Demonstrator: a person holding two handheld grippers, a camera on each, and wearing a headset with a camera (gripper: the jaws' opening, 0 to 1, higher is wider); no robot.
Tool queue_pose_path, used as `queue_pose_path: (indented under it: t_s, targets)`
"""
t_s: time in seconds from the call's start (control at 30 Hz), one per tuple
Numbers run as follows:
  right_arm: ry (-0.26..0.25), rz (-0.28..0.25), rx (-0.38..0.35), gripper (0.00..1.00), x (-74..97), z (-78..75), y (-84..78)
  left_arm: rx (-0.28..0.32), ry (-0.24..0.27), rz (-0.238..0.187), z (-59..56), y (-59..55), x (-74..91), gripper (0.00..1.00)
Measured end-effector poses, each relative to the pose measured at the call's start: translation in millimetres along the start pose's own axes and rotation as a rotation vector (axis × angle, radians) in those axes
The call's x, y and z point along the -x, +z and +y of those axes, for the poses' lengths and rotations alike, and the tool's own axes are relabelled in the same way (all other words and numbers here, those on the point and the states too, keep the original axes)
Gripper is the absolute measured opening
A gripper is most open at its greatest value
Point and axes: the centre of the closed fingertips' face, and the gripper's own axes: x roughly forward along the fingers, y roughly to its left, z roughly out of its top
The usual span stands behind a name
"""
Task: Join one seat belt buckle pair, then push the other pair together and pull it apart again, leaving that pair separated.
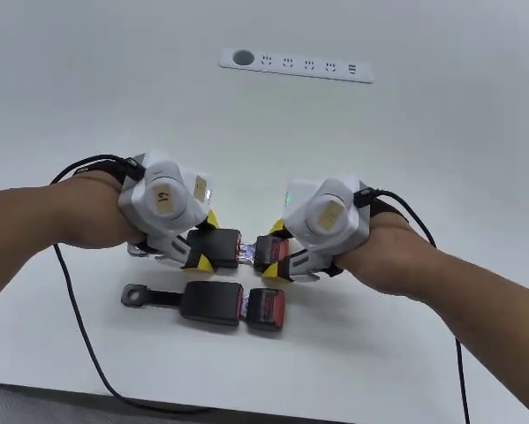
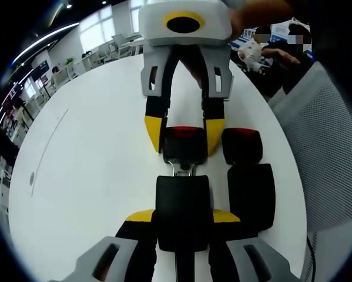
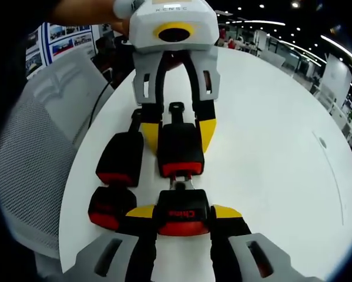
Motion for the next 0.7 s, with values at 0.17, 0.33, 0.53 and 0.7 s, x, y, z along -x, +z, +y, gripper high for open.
queue_pose_path:
  t_s: [0.17, 0.33, 0.53, 0.7]
  targets:
    - [0.002, 0.001, 0.003, 0.3, -1.3, 0.2, 2.2, 0.004, 0.004, -0.012, 0.7, -1.7, -0.4, 0.33]
    - [0.001, -0.009, 0.01, 0.3, -7.2, 2.2, 12.2, -0.006, 0.0, -0.006, 1.7, -3.9, -2.0, 0.33]
    - [0.003, -0.013, -0.001, 0.3, -10.9, -1.2, 13.1, -0.012, 0.001, -0.012, 0.8, -2.4, -1.8, 0.33]
    - [0.002, -0.011, 0.0, 0.3, -9.5, 1.9, 12.8, -0.015, 0.003, -0.006, 0.9, -2.3, -1.5, 0.33]
